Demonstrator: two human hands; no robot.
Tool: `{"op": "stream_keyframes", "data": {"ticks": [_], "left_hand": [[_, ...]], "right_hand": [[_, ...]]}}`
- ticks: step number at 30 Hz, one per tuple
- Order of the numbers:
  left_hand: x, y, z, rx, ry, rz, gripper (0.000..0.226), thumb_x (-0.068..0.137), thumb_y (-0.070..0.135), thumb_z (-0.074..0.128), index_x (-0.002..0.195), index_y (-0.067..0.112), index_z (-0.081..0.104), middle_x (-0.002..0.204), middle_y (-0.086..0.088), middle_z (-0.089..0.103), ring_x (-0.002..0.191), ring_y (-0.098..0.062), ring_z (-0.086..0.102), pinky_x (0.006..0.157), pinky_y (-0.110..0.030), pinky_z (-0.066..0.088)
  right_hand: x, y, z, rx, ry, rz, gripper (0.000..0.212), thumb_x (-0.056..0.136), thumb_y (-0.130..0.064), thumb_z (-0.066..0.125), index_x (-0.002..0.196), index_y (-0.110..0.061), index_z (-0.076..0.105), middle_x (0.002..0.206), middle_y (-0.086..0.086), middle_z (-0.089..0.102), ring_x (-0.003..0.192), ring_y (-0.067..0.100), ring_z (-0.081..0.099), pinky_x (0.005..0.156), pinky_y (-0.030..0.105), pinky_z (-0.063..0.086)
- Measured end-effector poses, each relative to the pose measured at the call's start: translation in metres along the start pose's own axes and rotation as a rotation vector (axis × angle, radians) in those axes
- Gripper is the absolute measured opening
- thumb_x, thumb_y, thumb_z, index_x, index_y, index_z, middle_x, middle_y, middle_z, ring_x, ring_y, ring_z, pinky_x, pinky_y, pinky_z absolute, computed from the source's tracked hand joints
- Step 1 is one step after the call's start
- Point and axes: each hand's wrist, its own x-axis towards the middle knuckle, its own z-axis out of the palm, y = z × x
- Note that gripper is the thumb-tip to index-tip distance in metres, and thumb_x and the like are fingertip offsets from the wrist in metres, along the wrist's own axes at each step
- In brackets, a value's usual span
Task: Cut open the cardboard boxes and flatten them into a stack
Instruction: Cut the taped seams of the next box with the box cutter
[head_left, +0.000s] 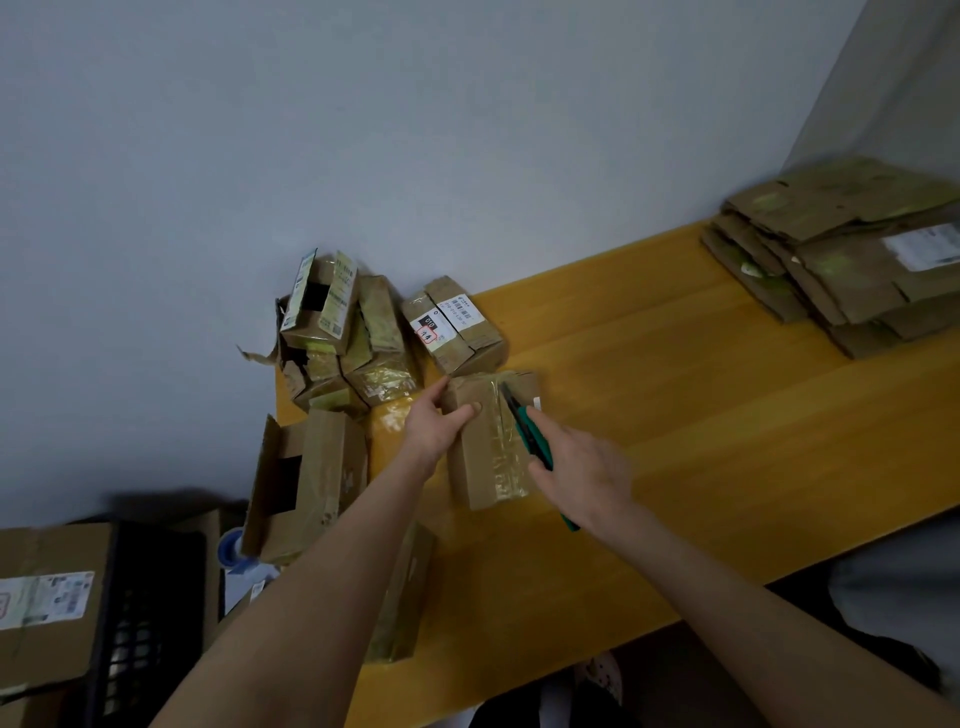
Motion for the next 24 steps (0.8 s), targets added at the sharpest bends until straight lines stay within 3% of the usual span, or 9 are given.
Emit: {"op": "stream_keyframes", "data": {"ticks": [3,5,8,11,15,20,24], "left_hand": [[0.000,-0.001,0.000,-0.007,0.003,-0.004,0.074,0.084,0.020,0.074,0.148,0.018,0.036,0.135,-0.009,0.052,0.118,-0.024,0.055,0.094,-0.038,0.051],[0.000,0.000,0.001,-0.010,0.011,-0.006,0.074,0.084,0.021,0.074,0.147,0.017,0.037,0.134,-0.009,0.053,0.116,-0.023,0.055,0.090,-0.034,0.052],[0.000,0.000,0.003,-0.013,0.033,-0.022,0.073,0.083,0.021,0.074,0.147,0.016,0.038,0.133,-0.009,0.054,0.116,-0.024,0.056,0.096,-0.041,0.051],[0.001,-0.001,0.005,-0.021,0.059,-0.026,0.072,0.083,0.021,0.075,0.146,0.015,0.040,0.132,-0.009,0.055,0.115,-0.025,0.056,0.098,-0.044,0.050],[0.003,-0.001,0.010,-0.027,0.084,-0.024,0.069,0.083,0.021,0.074,0.144,0.016,0.042,0.131,-0.008,0.056,0.115,-0.024,0.057,0.098,-0.045,0.049],[0.011,-0.002,0.008,-0.088,0.194,-0.108,0.064,0.085,0.024,0.072,0.142,0.018,0.044,0.135,-0.010,0.054,0.118,-0.028,0.055,0.100,-0.048,0.048],[0.011,-0.002,0.008,-0.120,0.252,-0.137,0.060,0.087,0.025,0.070,0.141,0.018,0.044,0.137,-0.010,0.052,0.120,-0.029,0.054,0.101,-0.048,0.047]], "right_hand": [[0.003,-0.002,-0.004,-0.056,-0.015,-0.020,0.058,0.097,-0.040,0.043,0.150,-0.033,0.020,0.096,-0.005,0.059,0.067,0.013,0.053,0.045,0.023,0.035],[0.005,-0.004,-0.006,-0.096,-0.034,-0.021,0.058,0.097,-0.039,0.044,0.150,-0.032,0.021,0.089,-0.006,0.056,0.064,0.013,0.051,0.044,0.024,0.034],[0.010,-0.008,-0.009,-0.136,-0.058,-0.026,0.058,0.097,-0.036,0.045,0.150,-0.031,0.022,0.079,-0.006,0.048,0.058,0.012,0.045,0.043,0.024,0.031],[0.009,-0.010,-0.010,-0.187,-0.116,-0.049,0.055,0.097,-0.036,0.045,0.148,-0.031,0.027,0.089,-0.001,0.061,0.065,0.018,0.053,0.050,0.027,0.039],[0.004,-0.008,-0.007,-0.183,-0.157,-0.037,0.051,0.096,-0.039,0.048,0.144,-0.030,0.032,0.095,0.001,0.065,0.072,0.017,0.061,0.054,0.026,0.047],[0.000,0.001,-0.004,-0.196,-0.289,-0.066,0.047,0.095,-0.035,0.049,0.141,-0.033,0.037,0.107,0.005,0.065,0.084,0.021,0.064,0.059,0.028,0.048],[0.009,0.011,-0.008,-0.170,-0.320,-0.112,0.054,0.092,-0.039,0.052,0.143,-0.036,0.035,0.104,0.002,0.065,0.081,0.018,0.061,0.052,0.025,0.042]]}}
